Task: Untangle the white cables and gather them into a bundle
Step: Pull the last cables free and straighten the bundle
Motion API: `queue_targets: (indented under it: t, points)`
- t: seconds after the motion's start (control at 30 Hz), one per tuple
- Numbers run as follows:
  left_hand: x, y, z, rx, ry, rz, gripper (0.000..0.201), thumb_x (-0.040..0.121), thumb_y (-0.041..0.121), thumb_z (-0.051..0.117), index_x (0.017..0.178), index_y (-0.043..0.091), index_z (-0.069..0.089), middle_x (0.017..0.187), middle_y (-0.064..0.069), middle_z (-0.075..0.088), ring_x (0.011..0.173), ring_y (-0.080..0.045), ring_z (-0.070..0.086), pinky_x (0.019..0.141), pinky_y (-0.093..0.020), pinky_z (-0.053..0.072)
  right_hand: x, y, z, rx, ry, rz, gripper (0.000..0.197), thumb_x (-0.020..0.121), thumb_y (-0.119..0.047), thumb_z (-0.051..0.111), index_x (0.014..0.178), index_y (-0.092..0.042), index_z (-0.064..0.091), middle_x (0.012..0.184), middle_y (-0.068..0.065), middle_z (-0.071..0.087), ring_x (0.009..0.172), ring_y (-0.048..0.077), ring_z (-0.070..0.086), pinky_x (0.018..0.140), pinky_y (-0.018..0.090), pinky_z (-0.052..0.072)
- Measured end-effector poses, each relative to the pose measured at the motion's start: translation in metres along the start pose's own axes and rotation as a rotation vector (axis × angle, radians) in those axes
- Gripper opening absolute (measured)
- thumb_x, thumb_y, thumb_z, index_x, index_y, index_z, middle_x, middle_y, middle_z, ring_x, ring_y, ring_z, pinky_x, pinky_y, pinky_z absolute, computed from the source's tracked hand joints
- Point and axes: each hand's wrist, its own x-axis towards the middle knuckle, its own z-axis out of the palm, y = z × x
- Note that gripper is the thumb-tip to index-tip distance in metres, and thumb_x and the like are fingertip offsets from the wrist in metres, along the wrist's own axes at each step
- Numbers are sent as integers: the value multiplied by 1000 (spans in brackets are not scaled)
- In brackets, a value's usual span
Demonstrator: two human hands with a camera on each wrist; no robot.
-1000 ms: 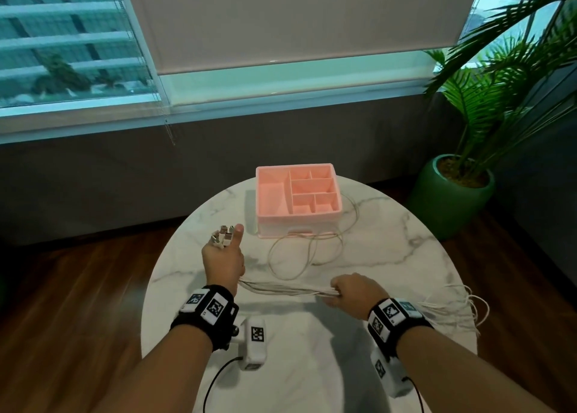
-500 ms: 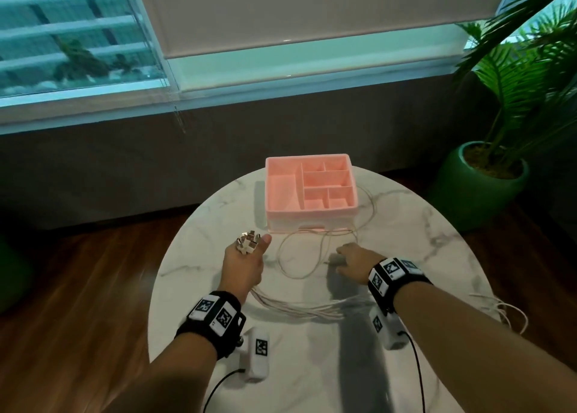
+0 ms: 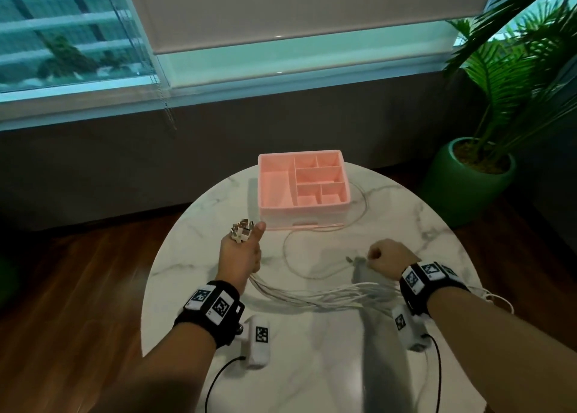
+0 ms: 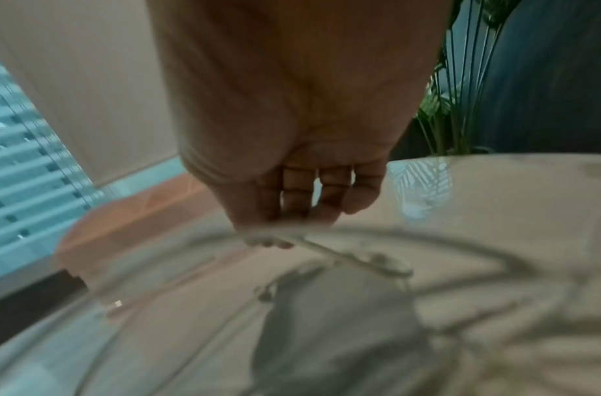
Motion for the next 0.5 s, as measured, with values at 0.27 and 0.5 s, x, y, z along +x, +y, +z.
queue_targets:
  t: [0.27, 0.5]
  points:
    - [-16, 5, 13, -118, -117, -38, 31, 88, 25, 77, 78, 21, 48, 55, 7, 28, 42, -8, 23, 38, -19, 21, -35, -121, -23, 719, 275, -335, 11, 96, -22, 63, 87, -16, 64, 54, -4, 54, 47, 12, 48, 49, 28, 43]
    - [-33, 19, 10, -144, -189, -45, 59, 72, 56, 78, 93, 1, 68, 61, -7, 59, 56, -20, 49, 51, -27, 36, -65, -198, 36, 718, 275, -419, 6, 90, -17, 67, 91, -15, 72, 64, -2, 67, 55, 9, 61, 55, 23, 50]
